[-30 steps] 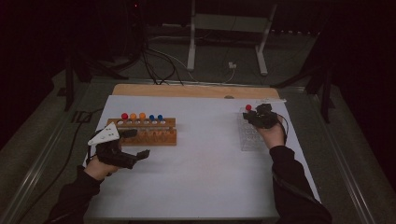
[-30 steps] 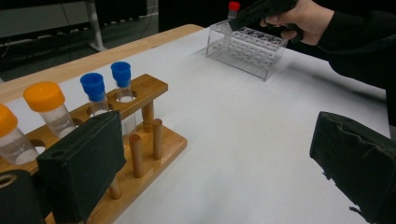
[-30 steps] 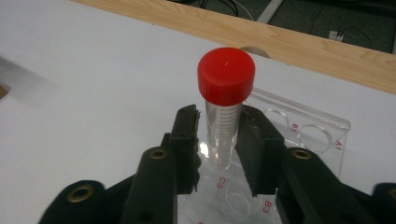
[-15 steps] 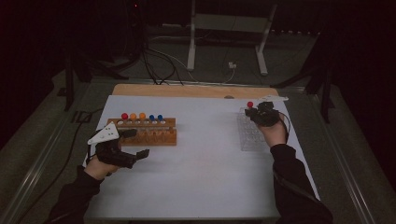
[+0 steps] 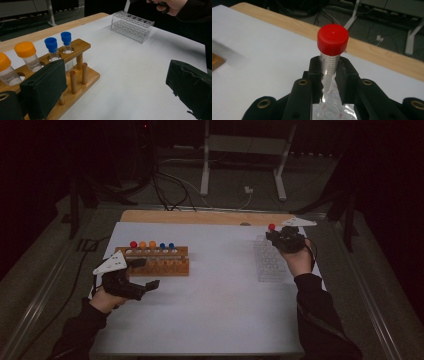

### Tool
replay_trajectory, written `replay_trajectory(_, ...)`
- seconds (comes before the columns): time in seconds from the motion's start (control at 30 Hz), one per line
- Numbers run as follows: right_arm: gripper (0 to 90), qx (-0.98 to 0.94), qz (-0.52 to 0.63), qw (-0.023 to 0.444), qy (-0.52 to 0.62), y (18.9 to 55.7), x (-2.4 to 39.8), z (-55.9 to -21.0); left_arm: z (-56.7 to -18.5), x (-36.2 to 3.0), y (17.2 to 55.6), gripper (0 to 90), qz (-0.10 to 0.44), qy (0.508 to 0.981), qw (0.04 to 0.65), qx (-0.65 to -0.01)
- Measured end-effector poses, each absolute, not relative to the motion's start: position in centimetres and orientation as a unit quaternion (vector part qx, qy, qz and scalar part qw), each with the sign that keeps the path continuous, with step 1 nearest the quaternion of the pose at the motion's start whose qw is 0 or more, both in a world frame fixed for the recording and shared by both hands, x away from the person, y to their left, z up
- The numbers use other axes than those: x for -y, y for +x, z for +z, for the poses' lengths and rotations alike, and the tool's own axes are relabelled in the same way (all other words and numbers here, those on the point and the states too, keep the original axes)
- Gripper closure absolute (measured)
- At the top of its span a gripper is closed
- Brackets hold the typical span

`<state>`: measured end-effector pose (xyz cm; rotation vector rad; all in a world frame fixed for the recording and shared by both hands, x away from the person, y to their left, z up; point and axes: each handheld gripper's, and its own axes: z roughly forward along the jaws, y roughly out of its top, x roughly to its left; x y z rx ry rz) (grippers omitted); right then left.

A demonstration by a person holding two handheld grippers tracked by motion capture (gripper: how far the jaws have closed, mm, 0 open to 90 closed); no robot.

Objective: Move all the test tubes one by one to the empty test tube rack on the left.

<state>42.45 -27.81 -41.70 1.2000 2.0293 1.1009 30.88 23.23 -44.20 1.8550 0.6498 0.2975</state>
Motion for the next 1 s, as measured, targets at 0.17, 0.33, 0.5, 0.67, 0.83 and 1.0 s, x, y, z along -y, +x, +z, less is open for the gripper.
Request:
replay_trajectory(0.17, 75.6, -0.742, 0.427, 0.277, 0.437, 41.7, 28.1, -40.3, -44.1, -23.1, 30.8, 4.0, 0.124, 0.782, 0.546, -0.275)
replay_trajectory(0.33, 75.6, -0.739, 0.449, 0.281, 0.416, 40.4, 27.8, -38.8, -44.0, -23.0, 30.8, 4.0, 0.118, 0.782, 0.549, -0.272)
replay_trajectory(0.5, 75.6, -0.754, 0.457, 0.268, 0.388, 38.9, 26.6, -38.5, -43.5, -22.3, 30.8, 4.0, 0.104, 0.788, 0.546, -0.266)
replay_trajectory(0.67, 75.7, -0.773, 0.461, 0.253, 0.355, 37.1, 24.8, -38.7, -42.8, -21.2, 31.0, 4.1, 0.092, 0.792, 0.547, -0.255)
replay_trajectory(0.83, 75.7, -0.790, 0.469, 0.234, 0.320, 35.2, 22.9, -39.2, -42.1, -19.8, 31.3, 4.1, 0.084, 0.797, 0.546, -0.243)
replay_trajectory(1.0, 75.6, -0.804, 0.473, 0.213, 0.290, 33.3, 20.9, -39.7, -41.4, -18.2, 31.5, 4.1, 0.076, 0.801, 0.548, -0.231)
